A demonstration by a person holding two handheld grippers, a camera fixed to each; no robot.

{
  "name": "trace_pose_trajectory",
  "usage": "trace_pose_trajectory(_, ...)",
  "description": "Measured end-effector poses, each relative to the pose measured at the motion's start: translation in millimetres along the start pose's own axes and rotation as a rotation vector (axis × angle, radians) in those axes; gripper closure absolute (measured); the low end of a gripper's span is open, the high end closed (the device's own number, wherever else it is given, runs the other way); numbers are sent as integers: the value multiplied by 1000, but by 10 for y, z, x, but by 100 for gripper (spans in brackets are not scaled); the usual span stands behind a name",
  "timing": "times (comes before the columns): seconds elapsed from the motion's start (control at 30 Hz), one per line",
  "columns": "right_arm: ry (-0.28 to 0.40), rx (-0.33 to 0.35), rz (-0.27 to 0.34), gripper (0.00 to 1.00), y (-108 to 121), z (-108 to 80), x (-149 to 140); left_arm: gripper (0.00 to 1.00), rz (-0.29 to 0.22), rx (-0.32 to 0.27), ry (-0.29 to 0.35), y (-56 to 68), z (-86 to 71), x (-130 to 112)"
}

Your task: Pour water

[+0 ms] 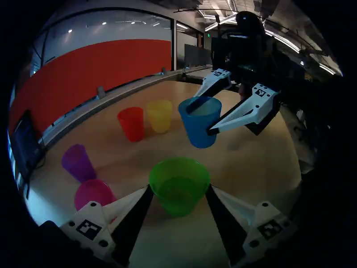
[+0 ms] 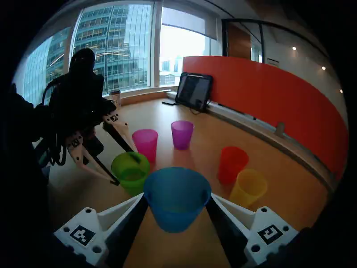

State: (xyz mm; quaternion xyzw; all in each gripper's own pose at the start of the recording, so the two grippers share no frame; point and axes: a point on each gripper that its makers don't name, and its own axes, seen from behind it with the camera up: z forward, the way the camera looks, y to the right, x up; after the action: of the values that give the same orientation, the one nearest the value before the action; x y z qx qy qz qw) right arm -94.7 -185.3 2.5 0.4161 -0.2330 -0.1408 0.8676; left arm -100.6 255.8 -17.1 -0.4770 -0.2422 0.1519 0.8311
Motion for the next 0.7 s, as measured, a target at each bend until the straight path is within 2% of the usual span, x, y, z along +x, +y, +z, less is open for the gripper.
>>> trace_pose_trajectory(0.37,-25,2,-11,9,-8,43,-119,16,-12,-7,-11,8,54,-92)
trace_pose_trajectory(0.7,-39,-2,-19,9,-18,62,-191,15,-33,-3,-6,-13,42,-138)
